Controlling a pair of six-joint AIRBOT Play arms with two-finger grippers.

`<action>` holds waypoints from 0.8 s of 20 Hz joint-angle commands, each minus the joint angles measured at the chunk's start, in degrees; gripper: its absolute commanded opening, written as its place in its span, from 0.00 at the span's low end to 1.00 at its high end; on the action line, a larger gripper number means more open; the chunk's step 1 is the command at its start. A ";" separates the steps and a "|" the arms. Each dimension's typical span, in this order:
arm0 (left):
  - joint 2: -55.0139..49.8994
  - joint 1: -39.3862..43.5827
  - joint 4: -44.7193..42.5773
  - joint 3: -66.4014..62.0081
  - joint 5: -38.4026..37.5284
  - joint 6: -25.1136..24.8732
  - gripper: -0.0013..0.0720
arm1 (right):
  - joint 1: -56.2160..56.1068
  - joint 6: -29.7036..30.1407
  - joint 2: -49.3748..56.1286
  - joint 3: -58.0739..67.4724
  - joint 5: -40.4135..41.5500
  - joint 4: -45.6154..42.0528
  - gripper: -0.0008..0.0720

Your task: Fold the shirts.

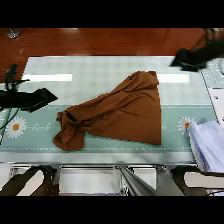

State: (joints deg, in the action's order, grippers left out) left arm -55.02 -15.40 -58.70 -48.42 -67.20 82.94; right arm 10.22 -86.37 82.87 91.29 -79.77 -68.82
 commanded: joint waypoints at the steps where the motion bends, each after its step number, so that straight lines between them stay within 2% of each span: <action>1: -0.37 -10.05 -0.15 1.33 -7.85 -2.36 0.98 | 9.79 -0.20 -13.81 -18.58 8.81 -0.81 0.86; 4: -0.37 -15.26 3.78 7.69 -8.74 -3.61 0.98 | 15.08 0.57 -29.38 -40.83 18.60 4.61 0.86; 8: -2.49 -15.52 14.16 15.10 -7.39 -10.34 0.97 | 15.19 0.70 -44.59 -61.77 19.71 10.86 0.86; 11: -6.12 -15.52 24.13 17.90 -7.41 -19.30 0.97 | 15.19 1.79 -48.59 -69.46 18.49 15.91 0.86; 16: -11.21 -10.73 26.88 18.21 -7.26 -24.35 0.97 | 15.19 3.06 -48.50 -70.47 14.49 14.88 0.86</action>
State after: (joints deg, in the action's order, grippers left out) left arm -63.61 -28.73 -35.24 -30.92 -74.39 63.31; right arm 25.32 -84.09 35.53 22.94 -63.26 -54.63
